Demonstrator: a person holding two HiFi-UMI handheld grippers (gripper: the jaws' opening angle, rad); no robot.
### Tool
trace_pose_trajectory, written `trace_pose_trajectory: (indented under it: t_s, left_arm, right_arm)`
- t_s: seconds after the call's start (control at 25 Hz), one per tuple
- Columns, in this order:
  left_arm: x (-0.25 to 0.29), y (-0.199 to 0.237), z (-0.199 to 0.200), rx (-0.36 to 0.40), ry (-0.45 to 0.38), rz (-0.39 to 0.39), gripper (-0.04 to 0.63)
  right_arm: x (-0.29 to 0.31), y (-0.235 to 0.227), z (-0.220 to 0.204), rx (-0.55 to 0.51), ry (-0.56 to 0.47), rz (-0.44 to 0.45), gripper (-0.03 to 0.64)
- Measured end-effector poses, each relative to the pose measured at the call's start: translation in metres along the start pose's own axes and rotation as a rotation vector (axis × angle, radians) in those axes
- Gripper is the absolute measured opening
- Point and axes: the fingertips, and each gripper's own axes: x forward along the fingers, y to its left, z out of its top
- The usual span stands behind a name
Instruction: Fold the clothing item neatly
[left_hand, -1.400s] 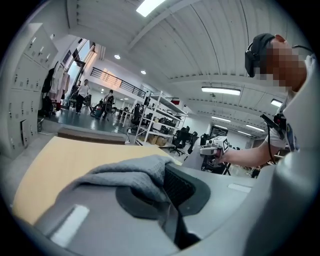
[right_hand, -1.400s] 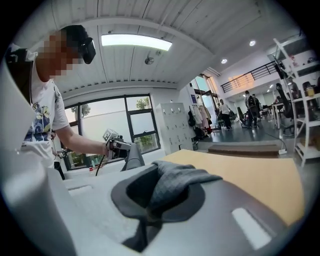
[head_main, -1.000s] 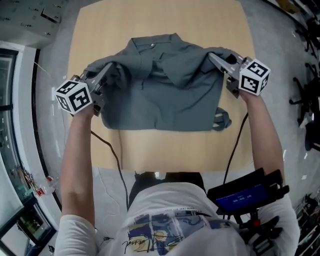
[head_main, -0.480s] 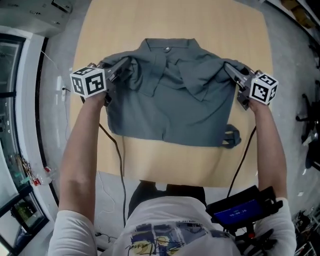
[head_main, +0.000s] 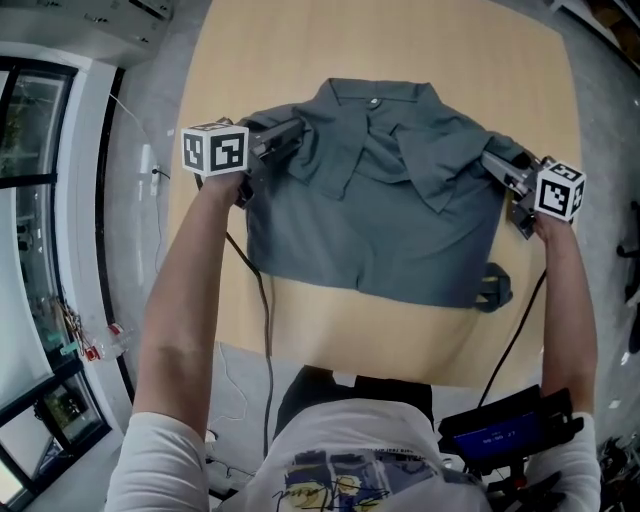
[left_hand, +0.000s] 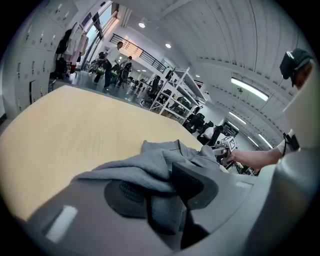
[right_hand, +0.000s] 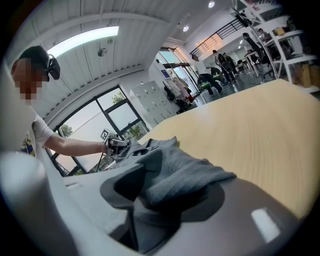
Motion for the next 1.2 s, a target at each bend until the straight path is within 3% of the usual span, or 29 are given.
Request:
trace_pose_trajectory:
  t_s: [0.32,0.56,1.2]
  left_arm:
    - [-0.01,0.018,-0.011,-0.042,0.025,0.005,0.185]
    - [-0.018,0.023,-0.011,-0.024,0.023,0.02,0.19]
    - [-0.029,0.022,-0.021,0.003,0.041,0.042,0.19]
  right_arm:
    - [-0.003,-0.004,-0.015,0.021,0.022,0.03,0.244]
    - [-0.012,-0.007,-0.024,0.038,0.034,0.034,0.267]
    - [-0.031,-0.012,-0.044,0.023,0.067,-0.06,0.267]
